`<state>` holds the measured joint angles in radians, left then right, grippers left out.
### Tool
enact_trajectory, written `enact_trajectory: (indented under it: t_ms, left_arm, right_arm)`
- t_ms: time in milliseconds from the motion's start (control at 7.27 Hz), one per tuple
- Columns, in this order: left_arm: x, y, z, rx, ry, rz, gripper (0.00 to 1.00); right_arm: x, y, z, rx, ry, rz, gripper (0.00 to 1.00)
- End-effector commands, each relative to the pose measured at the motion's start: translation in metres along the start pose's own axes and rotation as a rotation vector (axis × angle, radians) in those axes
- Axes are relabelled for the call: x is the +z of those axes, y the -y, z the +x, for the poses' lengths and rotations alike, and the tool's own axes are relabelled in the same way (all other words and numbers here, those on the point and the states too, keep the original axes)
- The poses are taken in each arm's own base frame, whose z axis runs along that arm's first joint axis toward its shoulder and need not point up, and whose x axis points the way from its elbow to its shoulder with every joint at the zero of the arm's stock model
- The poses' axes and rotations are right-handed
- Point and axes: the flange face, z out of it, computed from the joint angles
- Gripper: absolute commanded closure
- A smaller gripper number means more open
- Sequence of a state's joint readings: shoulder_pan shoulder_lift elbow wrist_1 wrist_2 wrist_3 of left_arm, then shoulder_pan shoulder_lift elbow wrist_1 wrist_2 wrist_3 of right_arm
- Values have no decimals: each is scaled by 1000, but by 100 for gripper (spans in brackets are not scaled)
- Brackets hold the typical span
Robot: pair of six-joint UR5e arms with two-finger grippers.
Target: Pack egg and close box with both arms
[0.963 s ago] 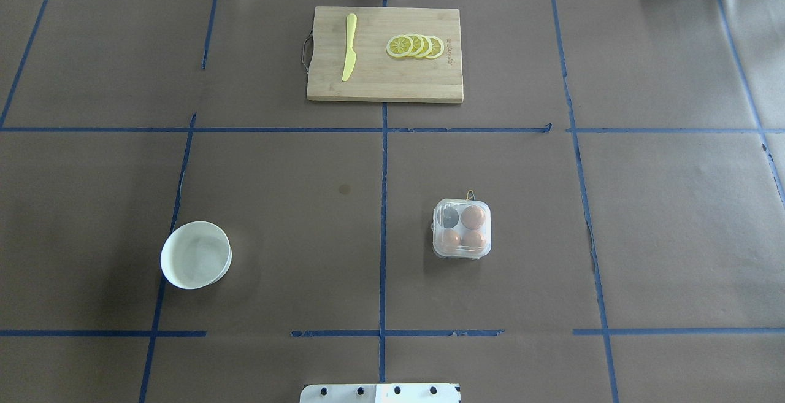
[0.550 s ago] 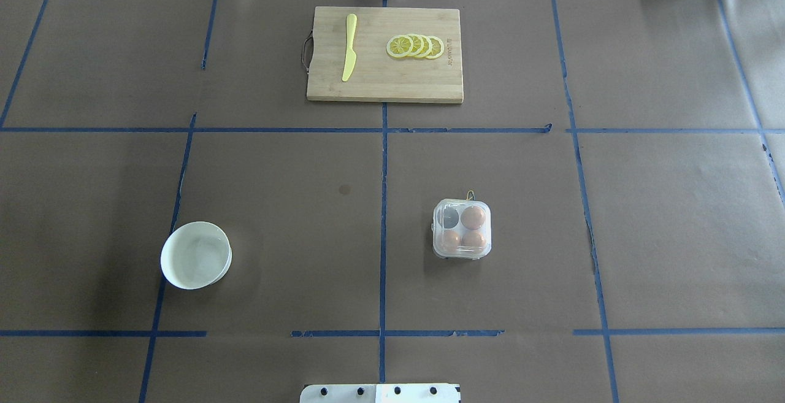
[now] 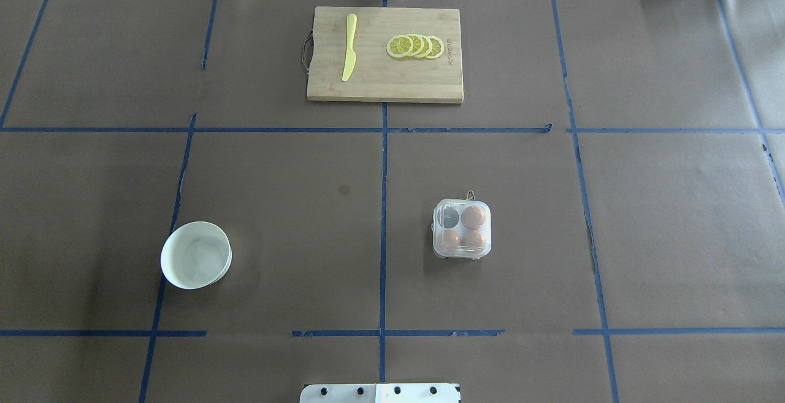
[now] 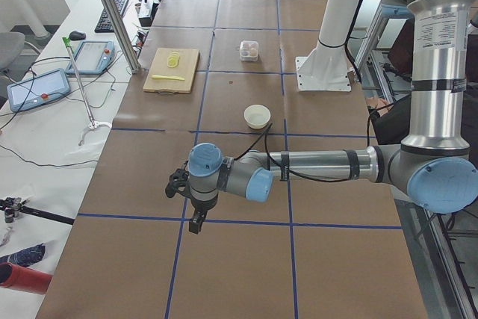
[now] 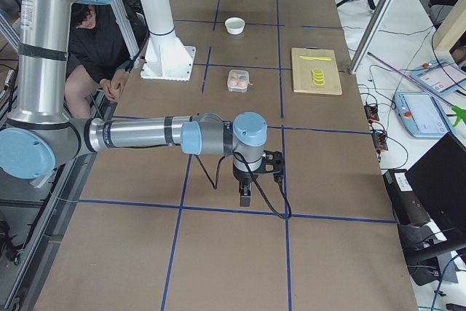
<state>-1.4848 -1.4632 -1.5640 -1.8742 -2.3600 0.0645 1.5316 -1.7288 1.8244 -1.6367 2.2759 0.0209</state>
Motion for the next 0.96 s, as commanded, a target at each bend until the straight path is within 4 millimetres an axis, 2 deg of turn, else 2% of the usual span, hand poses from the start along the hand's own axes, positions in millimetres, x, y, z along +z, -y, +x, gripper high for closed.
enact_trajectory:
  t_ms: [0,138,275,412,550,825]
  left_arm:
    - [-3,2,6,0,-24,-3,0]
    - [-5,2,6,-25,-26,-32,0]
    - [-21,8,19,-35,-26,-37,0]
    - [-35,12,18,-32,-21,-11,0]
    - [-52,29,18,-22,-14,25,0]
    - [-63,28,7,-39,16,46,0]
  right_arm:
    - [-8,-1,4,-2,11,14,0]
    - [-12,1,3,-1,21,22,0]
    - [-17,2,1,6,79,33,0]
    - [-20,2,-2,14,144,42,0]
    - [-20,2,-3,23,154,45,0]
    - [-13,1,4,32,145,33,0]
